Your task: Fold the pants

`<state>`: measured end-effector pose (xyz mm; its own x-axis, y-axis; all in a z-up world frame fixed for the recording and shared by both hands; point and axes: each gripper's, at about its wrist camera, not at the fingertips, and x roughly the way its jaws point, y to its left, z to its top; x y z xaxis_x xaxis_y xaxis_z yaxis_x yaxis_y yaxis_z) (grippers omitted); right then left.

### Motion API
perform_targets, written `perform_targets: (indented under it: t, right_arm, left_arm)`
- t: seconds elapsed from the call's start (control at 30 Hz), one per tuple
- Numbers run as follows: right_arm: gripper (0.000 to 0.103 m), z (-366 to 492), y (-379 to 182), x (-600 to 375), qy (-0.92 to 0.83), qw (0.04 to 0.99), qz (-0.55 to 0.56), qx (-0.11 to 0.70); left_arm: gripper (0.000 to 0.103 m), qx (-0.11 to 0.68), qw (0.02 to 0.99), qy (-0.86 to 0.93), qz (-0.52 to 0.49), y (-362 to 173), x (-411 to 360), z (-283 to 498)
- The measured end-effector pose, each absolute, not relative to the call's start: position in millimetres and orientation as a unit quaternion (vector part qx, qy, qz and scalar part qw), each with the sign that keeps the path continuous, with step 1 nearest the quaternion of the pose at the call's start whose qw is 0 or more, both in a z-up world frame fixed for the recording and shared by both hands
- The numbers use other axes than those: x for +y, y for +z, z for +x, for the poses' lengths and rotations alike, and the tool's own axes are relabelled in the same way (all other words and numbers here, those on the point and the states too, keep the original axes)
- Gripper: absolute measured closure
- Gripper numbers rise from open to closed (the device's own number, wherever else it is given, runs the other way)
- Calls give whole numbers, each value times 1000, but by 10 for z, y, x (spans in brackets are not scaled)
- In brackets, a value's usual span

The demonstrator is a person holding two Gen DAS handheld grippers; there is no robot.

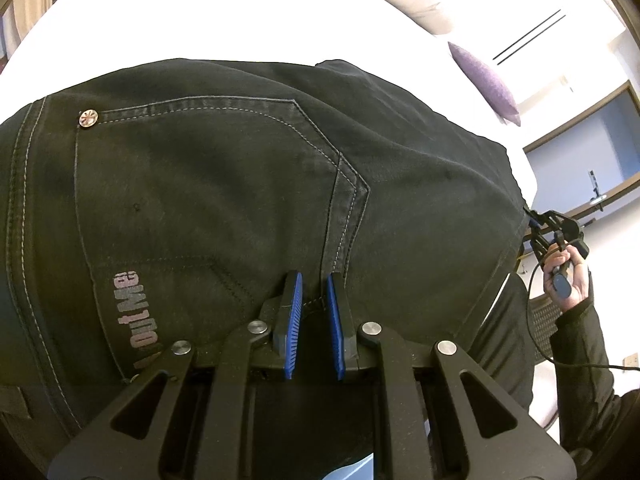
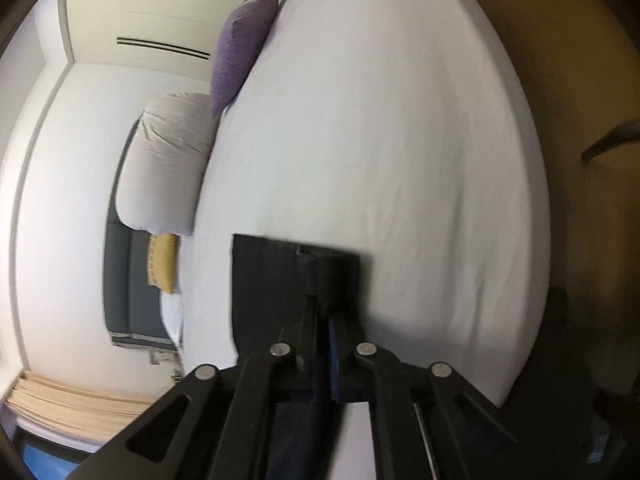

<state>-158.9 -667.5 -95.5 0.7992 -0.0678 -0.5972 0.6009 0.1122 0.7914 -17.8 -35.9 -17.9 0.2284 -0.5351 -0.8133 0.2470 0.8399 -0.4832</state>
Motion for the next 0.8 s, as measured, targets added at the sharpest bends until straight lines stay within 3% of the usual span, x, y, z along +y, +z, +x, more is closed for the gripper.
perform_targets:
  t: [0.33,0.37,0.4,0.43,0.5,0.6,0.8]
  right_arm:
    - [98,-1441,-880,-6601,-268,731,578,245]
    - [93,-1435,-822,-6575,-275,735,565,255]
    - [79,-1445,-746,-6532,-284,737,552,266]
    - [54,-1464,-632,-6448,-300,737,535,282]
    - [43,-1548,-484,-6257,-297,746,526,279]
    - [43,-1509,-380,-5845,-210,763,531,303]
    - [54,-1235,-466,-4678,-18,738,545,398]
  left_arm:
    - [90,562,772,-260,-141,-190,-256,-222]
    - [90,561,773,-260,-144,-193,-240,-229]
    - [90,559,773,-260,-147,-196,-226,-239]
    - [90,558,774,-259,-150,-200,-216,-242]
    - [90,555,776,-259,-150,-201,-205,-252]
    - [90,554,777,-260,-150,-207,-201,-272]
    - [90,553,772,-269,-157,-223,-162,-277]
